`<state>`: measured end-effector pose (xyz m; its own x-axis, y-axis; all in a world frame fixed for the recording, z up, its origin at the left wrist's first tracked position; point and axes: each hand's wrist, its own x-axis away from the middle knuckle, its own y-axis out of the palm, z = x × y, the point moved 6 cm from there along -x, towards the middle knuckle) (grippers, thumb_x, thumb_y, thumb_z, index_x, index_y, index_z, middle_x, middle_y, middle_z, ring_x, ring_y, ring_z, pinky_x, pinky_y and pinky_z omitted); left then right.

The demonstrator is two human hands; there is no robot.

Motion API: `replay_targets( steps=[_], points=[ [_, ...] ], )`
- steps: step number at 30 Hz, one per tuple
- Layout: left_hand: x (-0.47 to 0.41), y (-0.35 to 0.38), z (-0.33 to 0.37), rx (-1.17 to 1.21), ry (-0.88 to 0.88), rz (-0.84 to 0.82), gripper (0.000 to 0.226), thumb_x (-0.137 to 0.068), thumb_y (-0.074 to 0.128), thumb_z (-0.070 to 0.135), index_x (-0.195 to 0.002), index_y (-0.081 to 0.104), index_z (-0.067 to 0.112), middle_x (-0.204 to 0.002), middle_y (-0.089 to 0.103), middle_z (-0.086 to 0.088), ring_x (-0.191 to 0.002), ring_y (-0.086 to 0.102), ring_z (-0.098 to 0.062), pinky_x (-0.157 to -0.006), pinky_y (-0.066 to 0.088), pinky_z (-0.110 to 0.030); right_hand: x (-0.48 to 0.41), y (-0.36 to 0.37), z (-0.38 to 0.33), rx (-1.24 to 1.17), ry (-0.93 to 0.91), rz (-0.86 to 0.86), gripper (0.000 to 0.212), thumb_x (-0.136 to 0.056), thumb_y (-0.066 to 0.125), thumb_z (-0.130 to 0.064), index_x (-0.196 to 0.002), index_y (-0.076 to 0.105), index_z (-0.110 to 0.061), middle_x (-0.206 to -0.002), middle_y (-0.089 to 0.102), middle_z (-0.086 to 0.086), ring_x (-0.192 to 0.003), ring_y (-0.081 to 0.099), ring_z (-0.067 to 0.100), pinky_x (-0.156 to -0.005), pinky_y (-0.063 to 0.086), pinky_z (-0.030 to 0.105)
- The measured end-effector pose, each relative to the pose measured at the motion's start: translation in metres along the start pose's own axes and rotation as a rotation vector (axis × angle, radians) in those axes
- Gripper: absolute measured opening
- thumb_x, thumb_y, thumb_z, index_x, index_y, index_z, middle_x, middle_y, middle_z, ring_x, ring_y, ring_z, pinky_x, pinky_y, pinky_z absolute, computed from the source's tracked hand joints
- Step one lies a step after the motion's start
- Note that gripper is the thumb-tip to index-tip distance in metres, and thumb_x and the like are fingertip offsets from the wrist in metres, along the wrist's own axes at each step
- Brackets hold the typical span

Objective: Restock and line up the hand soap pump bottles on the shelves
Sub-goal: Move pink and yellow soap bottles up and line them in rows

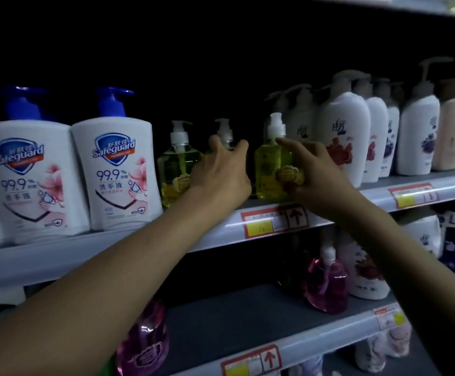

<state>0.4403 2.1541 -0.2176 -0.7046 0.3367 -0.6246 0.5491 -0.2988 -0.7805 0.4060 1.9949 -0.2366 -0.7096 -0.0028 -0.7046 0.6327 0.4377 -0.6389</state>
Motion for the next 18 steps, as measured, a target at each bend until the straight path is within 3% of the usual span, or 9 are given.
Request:
replay_targets(
  steps=[5, 9, 13, 18],
  points=[
    [-0.017, 0.012, -0.009, -0.004, -0.089, -0.136, 0.067, -0.09, 0.058, 0.039, -0.147, 0.021, 0.037, -0.145, 0.027, -0.021, -0.104, 0.053, -0.04, -0.067, 0.042, -0.034, -0.016, 0.011, -0.003, -0.069, 0.006, -0.025, 0.082, -0.077, 0.072, -0.01, -0.145, 0.029, -0.026, -0.15, 0.028, 0.011, -0.129, 0.043, 0.031, -0.091, 0.035, 0.025],
    [-0.022, 0.016, -0.014, -0.03, -0.061, -0.042, 0.072, -0.088, 0.065, 0.029, -0.146, 0.024, 0.039, -0.14, 0.029, -0.02, -0.098, 0.055, -0.037, -0.064, 0.043, -0.033, -0.029, 0.014, -0.004, -0.085, -0.025, 0.036, 0.069, -0.074, 0.077, -0.008, -0.13, 0.035, -0.011, -0.136, 0.042, 0.013, -0.116, 0.048, 0.028, -0.08, 0.038, 0.026],
    [-0.021, 0.018, -0.019, 0.024, -0.025, 0.03, 0.072, -0.088, 0.067, 0.027, -0.146, 0.025, 0.041, -0.144, 0.025, -0.017, -0.101, 0.056, -0.034, -0.067, 0.045, -0.03, -0.036, 0.021, 0.007, -0.119, -0.046, 0.018, 0.075, -0.076, 0.075, -0.009, -0.137, 0.032, -0.02, -0.141, 0.042, 0.012, -0.12, 0.05, 0.03, -0.088, 0.043, 0.03],
    [-0.022, 0.018, -0.014, 0.071, -0.028, 0.082, 0.069, -0.086, 0.07, 0.025, -0.142, 0.032, 0.038, -0.143, 0.023, -0.014, -0.098, 0.058, -0.033, -0.073, 0.053, -0.035, -0.051, 0.029, 0.016, -0.06, -0.075, -0.109, 0.086, -0.082, 0.067, -0.003, -0.148, 0.024, -0.036, -0.153, 0.026, 0.01, -0.133, 0.04, 0.032, -0.093, 0.041, 0.028]
  ],
)
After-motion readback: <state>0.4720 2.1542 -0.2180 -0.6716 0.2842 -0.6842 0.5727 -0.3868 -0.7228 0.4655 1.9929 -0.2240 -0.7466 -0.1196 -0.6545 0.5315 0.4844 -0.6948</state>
